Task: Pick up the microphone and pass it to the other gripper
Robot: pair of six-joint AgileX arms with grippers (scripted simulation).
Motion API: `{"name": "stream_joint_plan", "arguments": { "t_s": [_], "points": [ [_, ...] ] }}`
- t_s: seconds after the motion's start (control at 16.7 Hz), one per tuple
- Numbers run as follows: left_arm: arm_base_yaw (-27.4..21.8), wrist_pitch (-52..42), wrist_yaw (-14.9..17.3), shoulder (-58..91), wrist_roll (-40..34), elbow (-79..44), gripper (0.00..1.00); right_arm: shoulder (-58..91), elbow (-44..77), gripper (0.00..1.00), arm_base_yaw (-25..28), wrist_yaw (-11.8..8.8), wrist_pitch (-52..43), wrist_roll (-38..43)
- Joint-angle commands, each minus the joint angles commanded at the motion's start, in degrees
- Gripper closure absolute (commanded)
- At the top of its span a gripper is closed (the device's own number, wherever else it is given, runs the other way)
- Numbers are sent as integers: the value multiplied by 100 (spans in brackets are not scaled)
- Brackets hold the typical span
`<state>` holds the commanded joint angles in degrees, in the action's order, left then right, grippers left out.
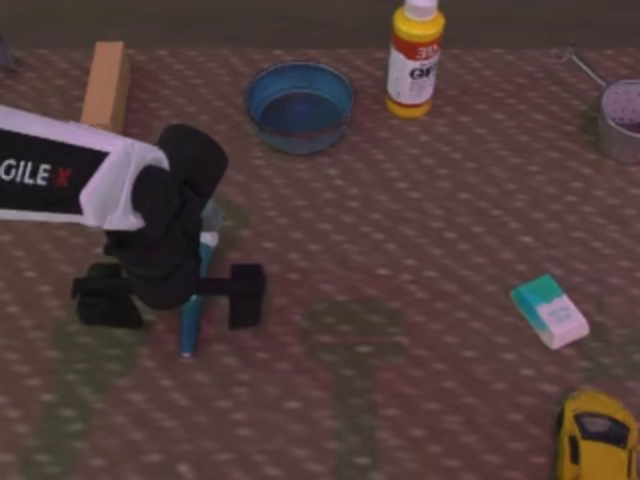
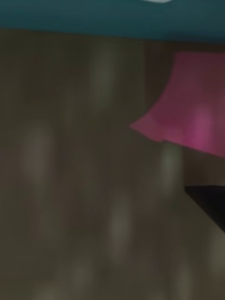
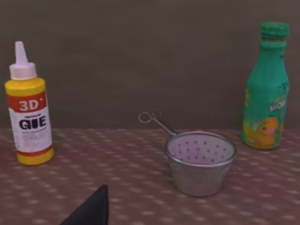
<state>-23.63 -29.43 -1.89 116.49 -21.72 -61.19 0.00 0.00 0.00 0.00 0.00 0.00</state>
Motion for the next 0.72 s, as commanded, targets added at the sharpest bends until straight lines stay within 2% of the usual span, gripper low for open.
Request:
{"name": "stream_joint_plan", "arguments": {
  "t_s": [0.3,0.72],
  "points": [
    [2,65,1,50,3,26,0,0,0,0,0,0,0,0],
    [2,65,1,50,3,26,53,0,0,0,0,0,0,0]
  ]
}}
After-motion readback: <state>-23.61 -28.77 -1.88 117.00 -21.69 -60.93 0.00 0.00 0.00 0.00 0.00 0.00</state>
